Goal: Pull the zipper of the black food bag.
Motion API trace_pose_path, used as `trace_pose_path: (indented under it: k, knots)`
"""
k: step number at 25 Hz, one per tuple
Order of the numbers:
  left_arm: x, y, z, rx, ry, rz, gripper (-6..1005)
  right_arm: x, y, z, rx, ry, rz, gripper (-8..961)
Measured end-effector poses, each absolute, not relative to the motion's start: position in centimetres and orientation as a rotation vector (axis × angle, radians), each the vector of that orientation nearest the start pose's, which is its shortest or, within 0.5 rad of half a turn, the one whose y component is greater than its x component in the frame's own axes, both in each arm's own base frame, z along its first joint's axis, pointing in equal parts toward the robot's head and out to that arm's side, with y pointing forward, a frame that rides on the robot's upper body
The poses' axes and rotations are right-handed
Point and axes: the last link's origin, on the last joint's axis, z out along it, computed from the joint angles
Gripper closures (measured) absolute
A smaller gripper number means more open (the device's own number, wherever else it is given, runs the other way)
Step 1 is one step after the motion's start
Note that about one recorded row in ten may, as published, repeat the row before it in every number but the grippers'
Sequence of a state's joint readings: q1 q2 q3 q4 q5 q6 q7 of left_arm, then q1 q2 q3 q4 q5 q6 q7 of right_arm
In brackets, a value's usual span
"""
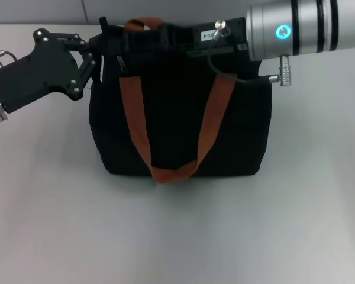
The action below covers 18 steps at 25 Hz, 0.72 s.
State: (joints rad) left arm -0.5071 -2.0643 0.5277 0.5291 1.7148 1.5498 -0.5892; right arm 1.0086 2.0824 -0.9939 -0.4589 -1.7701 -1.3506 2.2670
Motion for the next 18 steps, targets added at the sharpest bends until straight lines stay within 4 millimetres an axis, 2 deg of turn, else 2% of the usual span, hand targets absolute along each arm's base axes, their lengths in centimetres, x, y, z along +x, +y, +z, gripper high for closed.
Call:
trace_pose_path:
  k: [5,11,18]
  knots:
    - [-26.68,34.13,3.21,-2.275,0.173,-0.756,975,8.18,40.69,-6.04,-2.804,1.489,0.788,195]
    - [-26.49,34.22,3.19,-2.277,0.173,-0.762,975,8.11,40.75,-6.24,-2.803,1.486,0.772,378]
    - [-26.11,34.48,3.2,-2.283,0.167,-0.778,975,8.21,40.81,-6.54,-2.8,1.476,0.741,536]
